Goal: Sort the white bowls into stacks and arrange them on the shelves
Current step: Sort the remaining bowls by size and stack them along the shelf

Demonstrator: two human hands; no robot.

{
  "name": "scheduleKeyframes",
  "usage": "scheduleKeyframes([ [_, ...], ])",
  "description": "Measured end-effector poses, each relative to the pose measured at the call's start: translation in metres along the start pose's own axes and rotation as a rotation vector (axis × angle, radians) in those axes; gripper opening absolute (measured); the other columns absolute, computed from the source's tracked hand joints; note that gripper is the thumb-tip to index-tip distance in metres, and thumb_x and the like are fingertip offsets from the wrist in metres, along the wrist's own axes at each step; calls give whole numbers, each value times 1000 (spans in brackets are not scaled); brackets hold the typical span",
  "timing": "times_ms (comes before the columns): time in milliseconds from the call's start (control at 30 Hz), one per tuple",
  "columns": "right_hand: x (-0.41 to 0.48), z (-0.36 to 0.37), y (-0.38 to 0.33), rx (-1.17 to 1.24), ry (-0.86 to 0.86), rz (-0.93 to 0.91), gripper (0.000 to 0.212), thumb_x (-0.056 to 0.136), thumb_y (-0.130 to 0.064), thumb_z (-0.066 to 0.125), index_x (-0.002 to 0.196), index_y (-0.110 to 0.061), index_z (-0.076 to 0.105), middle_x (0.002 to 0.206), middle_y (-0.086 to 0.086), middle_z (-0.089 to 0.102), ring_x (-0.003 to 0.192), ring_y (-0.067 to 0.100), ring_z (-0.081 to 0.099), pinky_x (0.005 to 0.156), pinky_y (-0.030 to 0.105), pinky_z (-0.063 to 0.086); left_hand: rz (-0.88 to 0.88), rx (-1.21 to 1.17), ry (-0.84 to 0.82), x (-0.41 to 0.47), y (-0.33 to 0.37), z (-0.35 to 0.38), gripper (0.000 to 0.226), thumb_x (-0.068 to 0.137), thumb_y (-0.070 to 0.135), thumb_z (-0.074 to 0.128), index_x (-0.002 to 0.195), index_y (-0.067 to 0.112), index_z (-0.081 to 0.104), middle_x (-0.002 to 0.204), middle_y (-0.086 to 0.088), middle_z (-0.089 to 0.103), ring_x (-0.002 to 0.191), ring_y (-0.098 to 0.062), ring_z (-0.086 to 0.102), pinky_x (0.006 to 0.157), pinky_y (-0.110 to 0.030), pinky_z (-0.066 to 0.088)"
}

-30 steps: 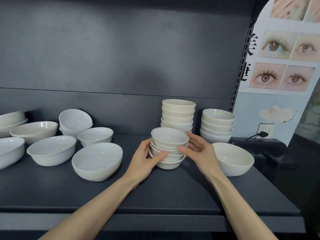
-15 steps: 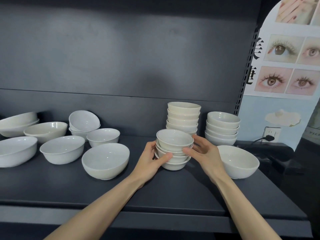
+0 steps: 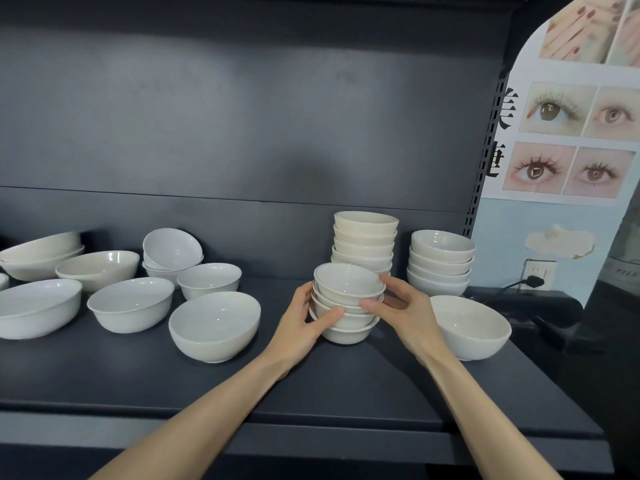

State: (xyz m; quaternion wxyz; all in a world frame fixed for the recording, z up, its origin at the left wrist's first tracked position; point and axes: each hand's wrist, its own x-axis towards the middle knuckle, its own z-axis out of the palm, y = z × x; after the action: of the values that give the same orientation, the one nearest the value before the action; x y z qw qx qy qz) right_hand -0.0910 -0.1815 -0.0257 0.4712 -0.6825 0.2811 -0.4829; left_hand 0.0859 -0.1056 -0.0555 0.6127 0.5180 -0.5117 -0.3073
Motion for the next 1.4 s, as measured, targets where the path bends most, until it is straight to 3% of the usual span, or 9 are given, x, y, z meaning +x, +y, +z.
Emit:
scheduleKeyframes([
  [133, 3, -2, 1, -12, 7, 7, 54, 73, -10, 80, 123, -15, 61, 113, -9, 68, 99, 1, 65, 74, 14, 53, -6, -17, 0, -1, 2, 1, 84, 63, 53, 78, 135, 28, 44, 129, 18, 59, 122, 1, 53, 110, -35, 40],
  [500, 1, -7, -10, -155, -49, 5, 50, 73, -16, 82, 117, -19, 59, 113, -6, 66, 101, 5, 64, 75, 14, 52, -37, 193, 1, -5, 16, -1, 82, 61, 57, 76, 132, 27, 48, 128, 15, 60, 120, -2, 55, 107, -34, 43],
  [667, -10, -14, -21, -262, -66, -2, 61, 76, -26, 80, 130, -12, 55, 126, -3, 61, 111, 14, 61, 90, 24, 50, 0, 423, 134, -19, 28, 2, 45, 83, 33, 73, 122, 16, 60, 119, 4, 64, 112, -12, 59, 97, -26, 45],
  [833, -32, -40, -40, -452, 40, -81, 43, 82, -23, 74, 122, -12, 61, 111, -6, 62, 103, 11, 57, 73, 11, 41, 83, 519, 276, -42, 37, 14, 17, 85, 28, 70, 93, 13, 68, 98, -1, 65, 92, -15, 63, 91, -36, 49],
  [933, -44, -67, -44, -612, 95, -82, 40, 81, -28, 75, 118, -14, 65, 115, -5, 62, 108, 12, 52, 86, 18, 35, 121, 516, 239, -53, 42, 30, 11, 86, 24, 68, 89, 14, 66, 95, 0, 67, 84, -10, 62, 83, -28, 48],
  [1067, -57, -95, -40, -872, 92, 23, 44, 79, -36, 75, 117, -18, 65, 128, 3, 60, 125, 26, 45, 104, 39, 34, 99, 491, 179, -59, 39, 50, 13, 86, 24, 69, 93, 14, 66, 89, 7, 66, 77, 1, 59, 71, -12, 42],
  [1200, -64, -104, -30, -948, 41, 102, 41, 83, -27, 70, 121, -15, 63, 134, 4, 56, 127, 26, 46, 104, 40, 36, 101, 477, 177, -65, 37, 54, 13, 86, 25, 70, 90, 14, 67, 87, 9, 68, 77, 1, 60, 70, -7, 41],
  [1300, -66, -103, -23, -972, 55, 77, 27, 87, -18, 65, 112, -8, 68, 124, 11, 63, 117, 30, 51, 92, 36, 41, 120, 490, 184, -70, 41, 47, 13, 86, 24, 69, 92, 13, 66, 90, 6, 68, 82, -5, 62, 71, -5, 41],
  [1400, -68, -98, -26, -904, 117, 23, 26, 87, -11, 66, 111, -2, 69, 120, 16, 65, 117, 33, 53, 94, 34, 39, 142, 495, 199, -76, 46, 34, 11, 86, 22, 68, 94, 14, 66, 93, 4, 68, 84, -3, 61, 73, -6, 41],
])
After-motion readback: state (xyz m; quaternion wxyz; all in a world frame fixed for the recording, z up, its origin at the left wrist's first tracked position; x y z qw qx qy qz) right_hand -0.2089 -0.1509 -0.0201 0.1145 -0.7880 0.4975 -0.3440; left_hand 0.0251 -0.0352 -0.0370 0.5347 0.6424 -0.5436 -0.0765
